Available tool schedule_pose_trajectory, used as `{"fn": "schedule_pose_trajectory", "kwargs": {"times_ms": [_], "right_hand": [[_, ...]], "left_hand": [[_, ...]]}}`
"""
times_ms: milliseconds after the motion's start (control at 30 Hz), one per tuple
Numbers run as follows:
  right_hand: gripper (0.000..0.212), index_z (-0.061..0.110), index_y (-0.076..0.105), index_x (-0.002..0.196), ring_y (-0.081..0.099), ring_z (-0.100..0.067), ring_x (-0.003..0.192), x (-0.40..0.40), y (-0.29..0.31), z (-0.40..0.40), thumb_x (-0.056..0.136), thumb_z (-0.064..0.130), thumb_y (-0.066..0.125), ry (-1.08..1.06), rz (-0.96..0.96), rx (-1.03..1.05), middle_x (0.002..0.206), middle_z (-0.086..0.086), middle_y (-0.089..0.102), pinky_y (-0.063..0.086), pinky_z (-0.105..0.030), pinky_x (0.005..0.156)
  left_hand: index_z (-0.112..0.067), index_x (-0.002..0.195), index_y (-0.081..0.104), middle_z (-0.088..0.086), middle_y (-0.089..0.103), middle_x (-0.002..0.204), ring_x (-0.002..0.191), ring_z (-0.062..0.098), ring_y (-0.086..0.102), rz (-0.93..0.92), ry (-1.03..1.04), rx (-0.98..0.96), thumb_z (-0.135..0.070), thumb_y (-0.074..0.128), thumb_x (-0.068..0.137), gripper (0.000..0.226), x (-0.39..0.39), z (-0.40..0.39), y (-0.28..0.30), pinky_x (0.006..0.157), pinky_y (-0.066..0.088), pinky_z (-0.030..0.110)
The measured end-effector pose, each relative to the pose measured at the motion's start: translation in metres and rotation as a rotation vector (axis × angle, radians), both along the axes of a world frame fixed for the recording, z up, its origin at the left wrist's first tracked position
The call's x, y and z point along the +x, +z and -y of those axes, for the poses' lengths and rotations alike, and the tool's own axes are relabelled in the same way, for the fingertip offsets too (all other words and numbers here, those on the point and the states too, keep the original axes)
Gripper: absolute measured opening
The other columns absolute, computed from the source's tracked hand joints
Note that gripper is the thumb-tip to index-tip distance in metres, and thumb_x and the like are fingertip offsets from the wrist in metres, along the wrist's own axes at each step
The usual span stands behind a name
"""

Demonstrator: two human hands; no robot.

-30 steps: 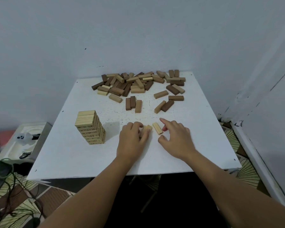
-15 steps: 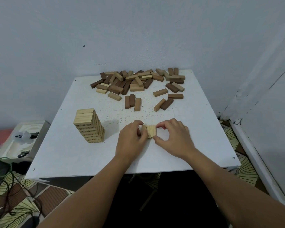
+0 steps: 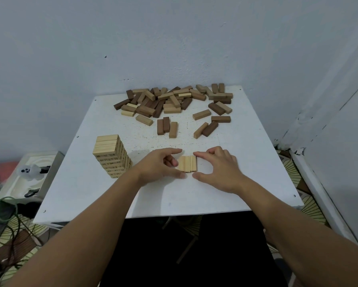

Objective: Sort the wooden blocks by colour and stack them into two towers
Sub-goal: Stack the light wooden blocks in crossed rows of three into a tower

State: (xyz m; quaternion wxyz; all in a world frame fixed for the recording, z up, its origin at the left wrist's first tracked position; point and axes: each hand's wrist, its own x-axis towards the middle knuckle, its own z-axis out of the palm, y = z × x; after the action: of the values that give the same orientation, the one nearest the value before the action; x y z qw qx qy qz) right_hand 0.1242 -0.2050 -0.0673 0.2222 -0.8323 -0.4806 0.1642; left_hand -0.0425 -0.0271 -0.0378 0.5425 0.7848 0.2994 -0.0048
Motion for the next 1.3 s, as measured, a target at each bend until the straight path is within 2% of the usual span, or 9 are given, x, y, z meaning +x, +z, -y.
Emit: {"fn": "schedule_pose_trajectory", "kwargs": {"times_ms": [133, 300, 500, 667, 867, 967, 1067, 1200, 1300], "right_hand": [[0.066, 0.052, 0.045, 0.146, 0.03, -0.013, 0.133, 0.001, -0.002, 0.0, 0.085, 0.07, 0.065, 0.001, -0.019, 0.009, 0.129, 0.012, 0.034, 0.019, -0.035, 0.113], [0.063, 0.056, 0.048, 0.141, 0.031, -0.013, 0.132, 0.002, -0.002, -0.001, 0.083, 0.072, 0.065, 0.008, -0.019, 0.019, 0.127, 0.012, 0.034, 0.019, -0.034, 0.111], [0.063, 0.057, 0.052, 0.137, 0.031, -0.011, 0.13, -0.002, 0.001, -0.001, 0.078, 0.076, 0.068, -0.01, -0.007, 0.031, 0.126, 0.012, 0.036, 0.019, -0.034, 0.108], [0.065, 0.059, 0.051, 0.138, 0.032, -0.011, 0.129, -0.002, 0.002, -0.002, 0.078, 0.077, 0.066, -0.011, -0.013, 0.019, 0.124, 0.013, 0.036, 0.019, -0.034, 0.107], [0.063, 0.055, 0.054, 0.136, 0.032, -0.007, 0.123, -0.004, 0.006, 0.0, 0.078, 0.07, 0.073, -0.006, -0.045, 0.054, 0.121, 0.015, 0.037, 0.02, -0.034, 0.106], [0.06, 0.051, 0.058, 0.135, 0.033, -0.005, 0.119, -0.007, 0.013, 0.002, 0.08, 0.058, 0.079, 0.004, -0.074, 0.128, 0.12, 0.016, 0.038, 0.023, -0.036, 0.108], [0.059, 0.047, 0.062, 0.134, 0.036, -0.01, 0.12, -0.008, 0.028, 0.001, 0.079, 0.048, 0.084, -0.018, -0.124, 0.263, 0.121, 0.016, 0.042, 0.03, -0.033, 0.109], [0.059, 0.045, 0.065, 0.132, 0.038, -0.01, 0.118, -0.009, 0.065, -0.012, 0.076, 0.044, 0.086, -0.009, -0.125, 0.399, 0.12, 0.012, 0.046, 0.034, -0.029, 0.107], [0.056, 0.049, 0.067, 0.125, 0.045, -0.016, 0.119, -0.013, 0.091, -0.027, 0.074, 0.045, 0.088, 0.038, -0.129, 0.462, 0.12, 0.014, 0.045, 0.041, -0.027, 0.101]], "left_hand": [[-0.031, 0.128, 0.072, -0.007, 0.064, 0.091, 0.073, 0.003, 0.057, -0.032, -0.035, 0.089, -0.026, 0.097, 0.07, 0.064, 0.007, 0.002, 0.001, 0.07, 0.045, 0.016], [-0.031, 0.121, 0.075, -0.007, 0.062, 0.091, 0.074, 0.004, 0.055, 0.01, -0.013, 0.117, -0.027, 0.097, 0.07, 0.055, 0.005, 0.005, -0.005, 0.072, 0.046, 0.02], [-0.033, 0.119, 0.075, -0.007, 0.061, 0.088, 0.071, 0.003, 0.055, 0.014, -0.023, 0.142, -0.027, 0.096, 0.072, 0.052, 0.006, 0.006, -0.004, 0.071, 0.047, 0.023], [-0.035, 0.122, 0.072, -0.011, 0.063, 0.076, 0.068, 0.003, 0.057, -0.012, -0.062, 0.169, -0.029, 0.093, 0.074, 0.052, 0.007, 0.008, 0.0, 0.068, 0.046, 0.024], [-0.038, 0.124, 0.071, -0.007, 0.06, 0.074, 0.062, 0.001, 0.052, -0.038, -0.09, 0.269, -0.032, 0.092, 0.075, 0.054, 0.008, 0.015, 0.011, 0.066, 0.044, 0.023], [-0.034, 0.13, 0.069, -0.005, 0.057, 0.074, 0.065, 0.007, 0.051, -0.027, -0.118, 0.359, -0.033, 0.091, 0.077, 0.058, 0.008, 0.021, 0.023, 0.063, 0.041, 0.023], [-0.029, 0.135, 0.068, -0.006, 0.056, 0.072, 0.064, 0.008, 0.051, 0.013, -0.114, 0.471, -0.03, 0.089, 0.08, 0.059, 0.009, 0.023, 0.045, 0.061, 0.04, 0.022], [-0.028, 0.134, 0.067, -0.009, 0.052, 0.072, 0.064, 0.007, 0.049, 0.061, -0.103, 0.59, -0.025, 0.088, 0.08, 0.058, 0.007, 0.018, 0.09, 0.059, 0.039, 0.022], [-0.031, 0.131, 0.069, -0.011, 0.051, 0.071, 0.062, 0.004, 0.05, 0.064, -0.1, 0.642, -0.029, 0.089, 0.078, 0.057, -0.003, 0.007, 0.124, 0.057, 0.038, 0.021]]}}
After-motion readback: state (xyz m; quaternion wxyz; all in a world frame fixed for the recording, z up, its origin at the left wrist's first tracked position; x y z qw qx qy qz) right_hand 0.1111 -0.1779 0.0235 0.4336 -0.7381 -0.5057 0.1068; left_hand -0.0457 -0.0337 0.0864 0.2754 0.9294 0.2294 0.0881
